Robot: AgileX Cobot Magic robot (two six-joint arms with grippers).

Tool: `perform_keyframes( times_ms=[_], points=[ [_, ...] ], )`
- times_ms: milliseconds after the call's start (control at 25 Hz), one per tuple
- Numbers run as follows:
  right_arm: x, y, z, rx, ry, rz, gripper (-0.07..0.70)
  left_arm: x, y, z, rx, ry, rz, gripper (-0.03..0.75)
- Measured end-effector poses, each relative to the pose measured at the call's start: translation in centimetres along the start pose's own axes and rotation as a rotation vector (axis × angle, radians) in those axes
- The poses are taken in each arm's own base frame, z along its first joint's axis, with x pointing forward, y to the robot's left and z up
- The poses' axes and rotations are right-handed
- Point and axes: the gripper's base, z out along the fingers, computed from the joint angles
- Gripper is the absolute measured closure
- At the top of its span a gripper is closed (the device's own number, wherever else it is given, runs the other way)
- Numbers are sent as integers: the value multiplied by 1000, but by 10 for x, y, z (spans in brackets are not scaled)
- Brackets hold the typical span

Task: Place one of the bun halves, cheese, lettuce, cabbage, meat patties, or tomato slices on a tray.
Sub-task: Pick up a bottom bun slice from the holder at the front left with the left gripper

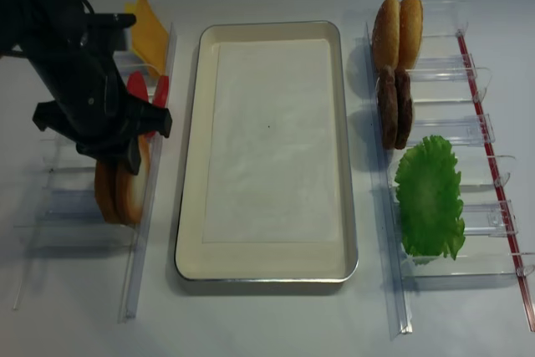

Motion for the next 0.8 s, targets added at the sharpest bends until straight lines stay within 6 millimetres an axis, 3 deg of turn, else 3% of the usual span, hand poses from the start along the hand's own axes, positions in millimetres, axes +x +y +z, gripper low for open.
perform_keyframes(
  times_ms=[240,800],
  points=[
    [0,0,0,0,0,0,444,1,0,-3,1,-11,-1,595],
    [0,0,0,0,0,0,444,25,-1,-47,68,-152,-25,598]
  ],
)
